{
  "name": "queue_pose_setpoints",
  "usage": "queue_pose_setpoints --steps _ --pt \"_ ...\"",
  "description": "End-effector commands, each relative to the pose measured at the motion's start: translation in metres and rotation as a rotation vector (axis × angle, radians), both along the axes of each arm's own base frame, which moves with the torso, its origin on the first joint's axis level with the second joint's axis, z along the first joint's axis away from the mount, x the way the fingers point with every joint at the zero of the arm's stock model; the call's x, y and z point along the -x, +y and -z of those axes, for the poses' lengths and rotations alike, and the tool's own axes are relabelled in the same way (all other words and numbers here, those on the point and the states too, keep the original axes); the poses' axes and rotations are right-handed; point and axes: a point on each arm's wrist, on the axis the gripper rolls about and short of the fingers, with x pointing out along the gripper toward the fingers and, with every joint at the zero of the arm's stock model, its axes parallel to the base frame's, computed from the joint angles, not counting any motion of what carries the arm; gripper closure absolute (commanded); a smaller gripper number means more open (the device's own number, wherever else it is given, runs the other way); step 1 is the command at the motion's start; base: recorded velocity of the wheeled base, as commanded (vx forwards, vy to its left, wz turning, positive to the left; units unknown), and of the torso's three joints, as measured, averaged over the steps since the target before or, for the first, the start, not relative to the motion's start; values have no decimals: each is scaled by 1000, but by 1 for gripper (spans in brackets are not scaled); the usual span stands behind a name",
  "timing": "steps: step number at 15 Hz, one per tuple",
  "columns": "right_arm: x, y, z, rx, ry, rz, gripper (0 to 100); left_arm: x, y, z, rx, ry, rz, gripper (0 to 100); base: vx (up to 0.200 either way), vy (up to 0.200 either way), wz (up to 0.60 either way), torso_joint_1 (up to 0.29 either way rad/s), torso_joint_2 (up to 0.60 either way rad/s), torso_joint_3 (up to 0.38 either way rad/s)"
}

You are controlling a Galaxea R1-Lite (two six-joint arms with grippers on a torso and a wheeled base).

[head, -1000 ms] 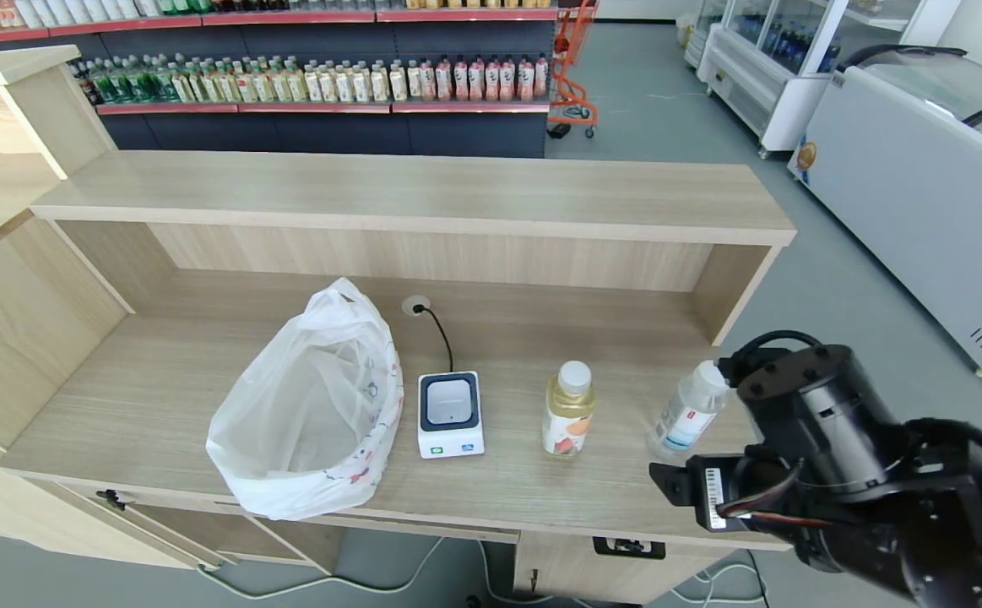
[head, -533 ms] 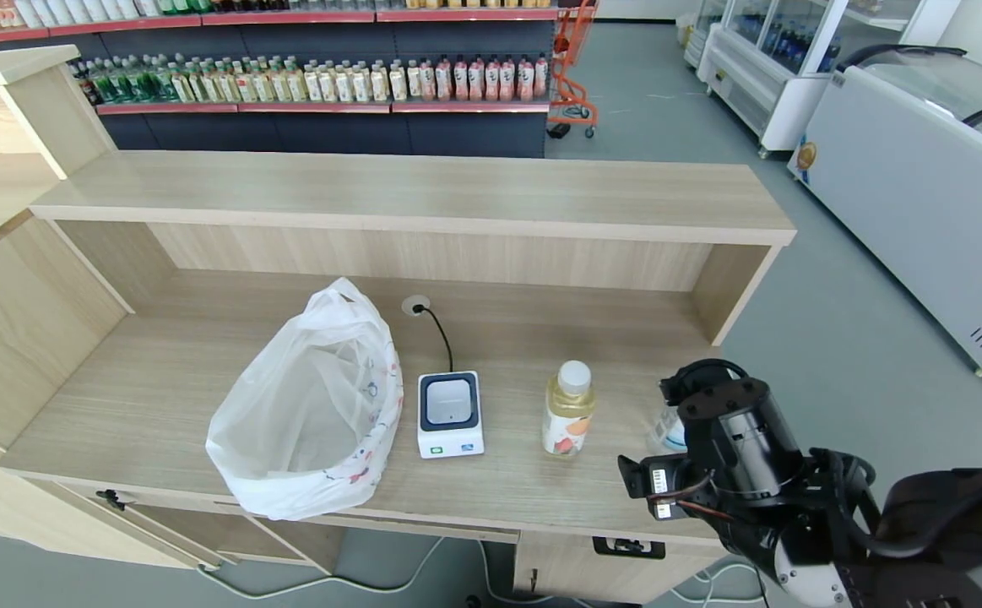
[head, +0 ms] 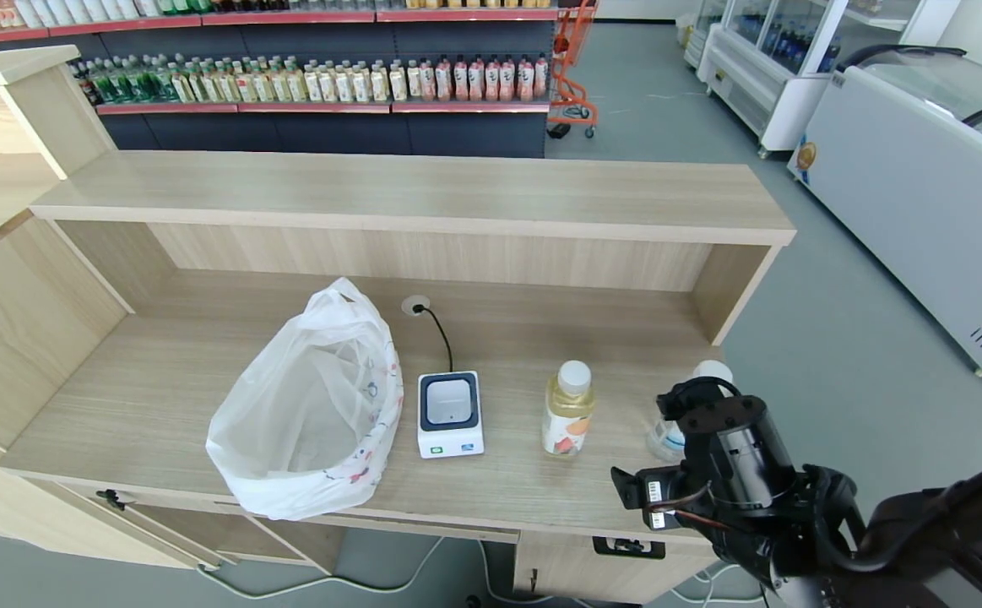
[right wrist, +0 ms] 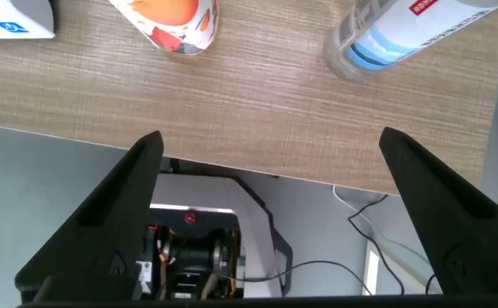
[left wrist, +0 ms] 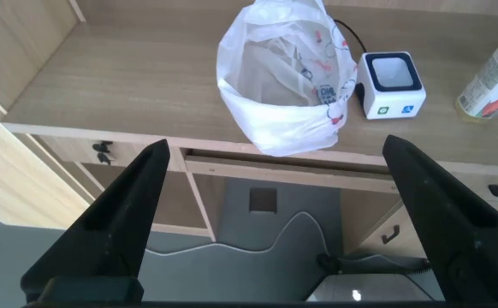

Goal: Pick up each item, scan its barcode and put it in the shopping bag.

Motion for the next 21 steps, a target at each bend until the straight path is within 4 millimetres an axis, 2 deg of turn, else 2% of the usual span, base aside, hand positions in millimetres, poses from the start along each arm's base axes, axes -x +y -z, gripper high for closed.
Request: queue_pose_setpoints --steps 1,15,21 --pt "-8 7 11 7 9 -3 0 0 0 0 1 1 0 0 0 0 0 0 0 0" --pt "-76 65 54 38 -191 -122 0 0 0 0 0 1 0 0 0 0 0 0 0 0" --pt "-98 84 70 30 -269 -135 0 0 0 0 0 1 0 0 0 0 0 0 0 0"
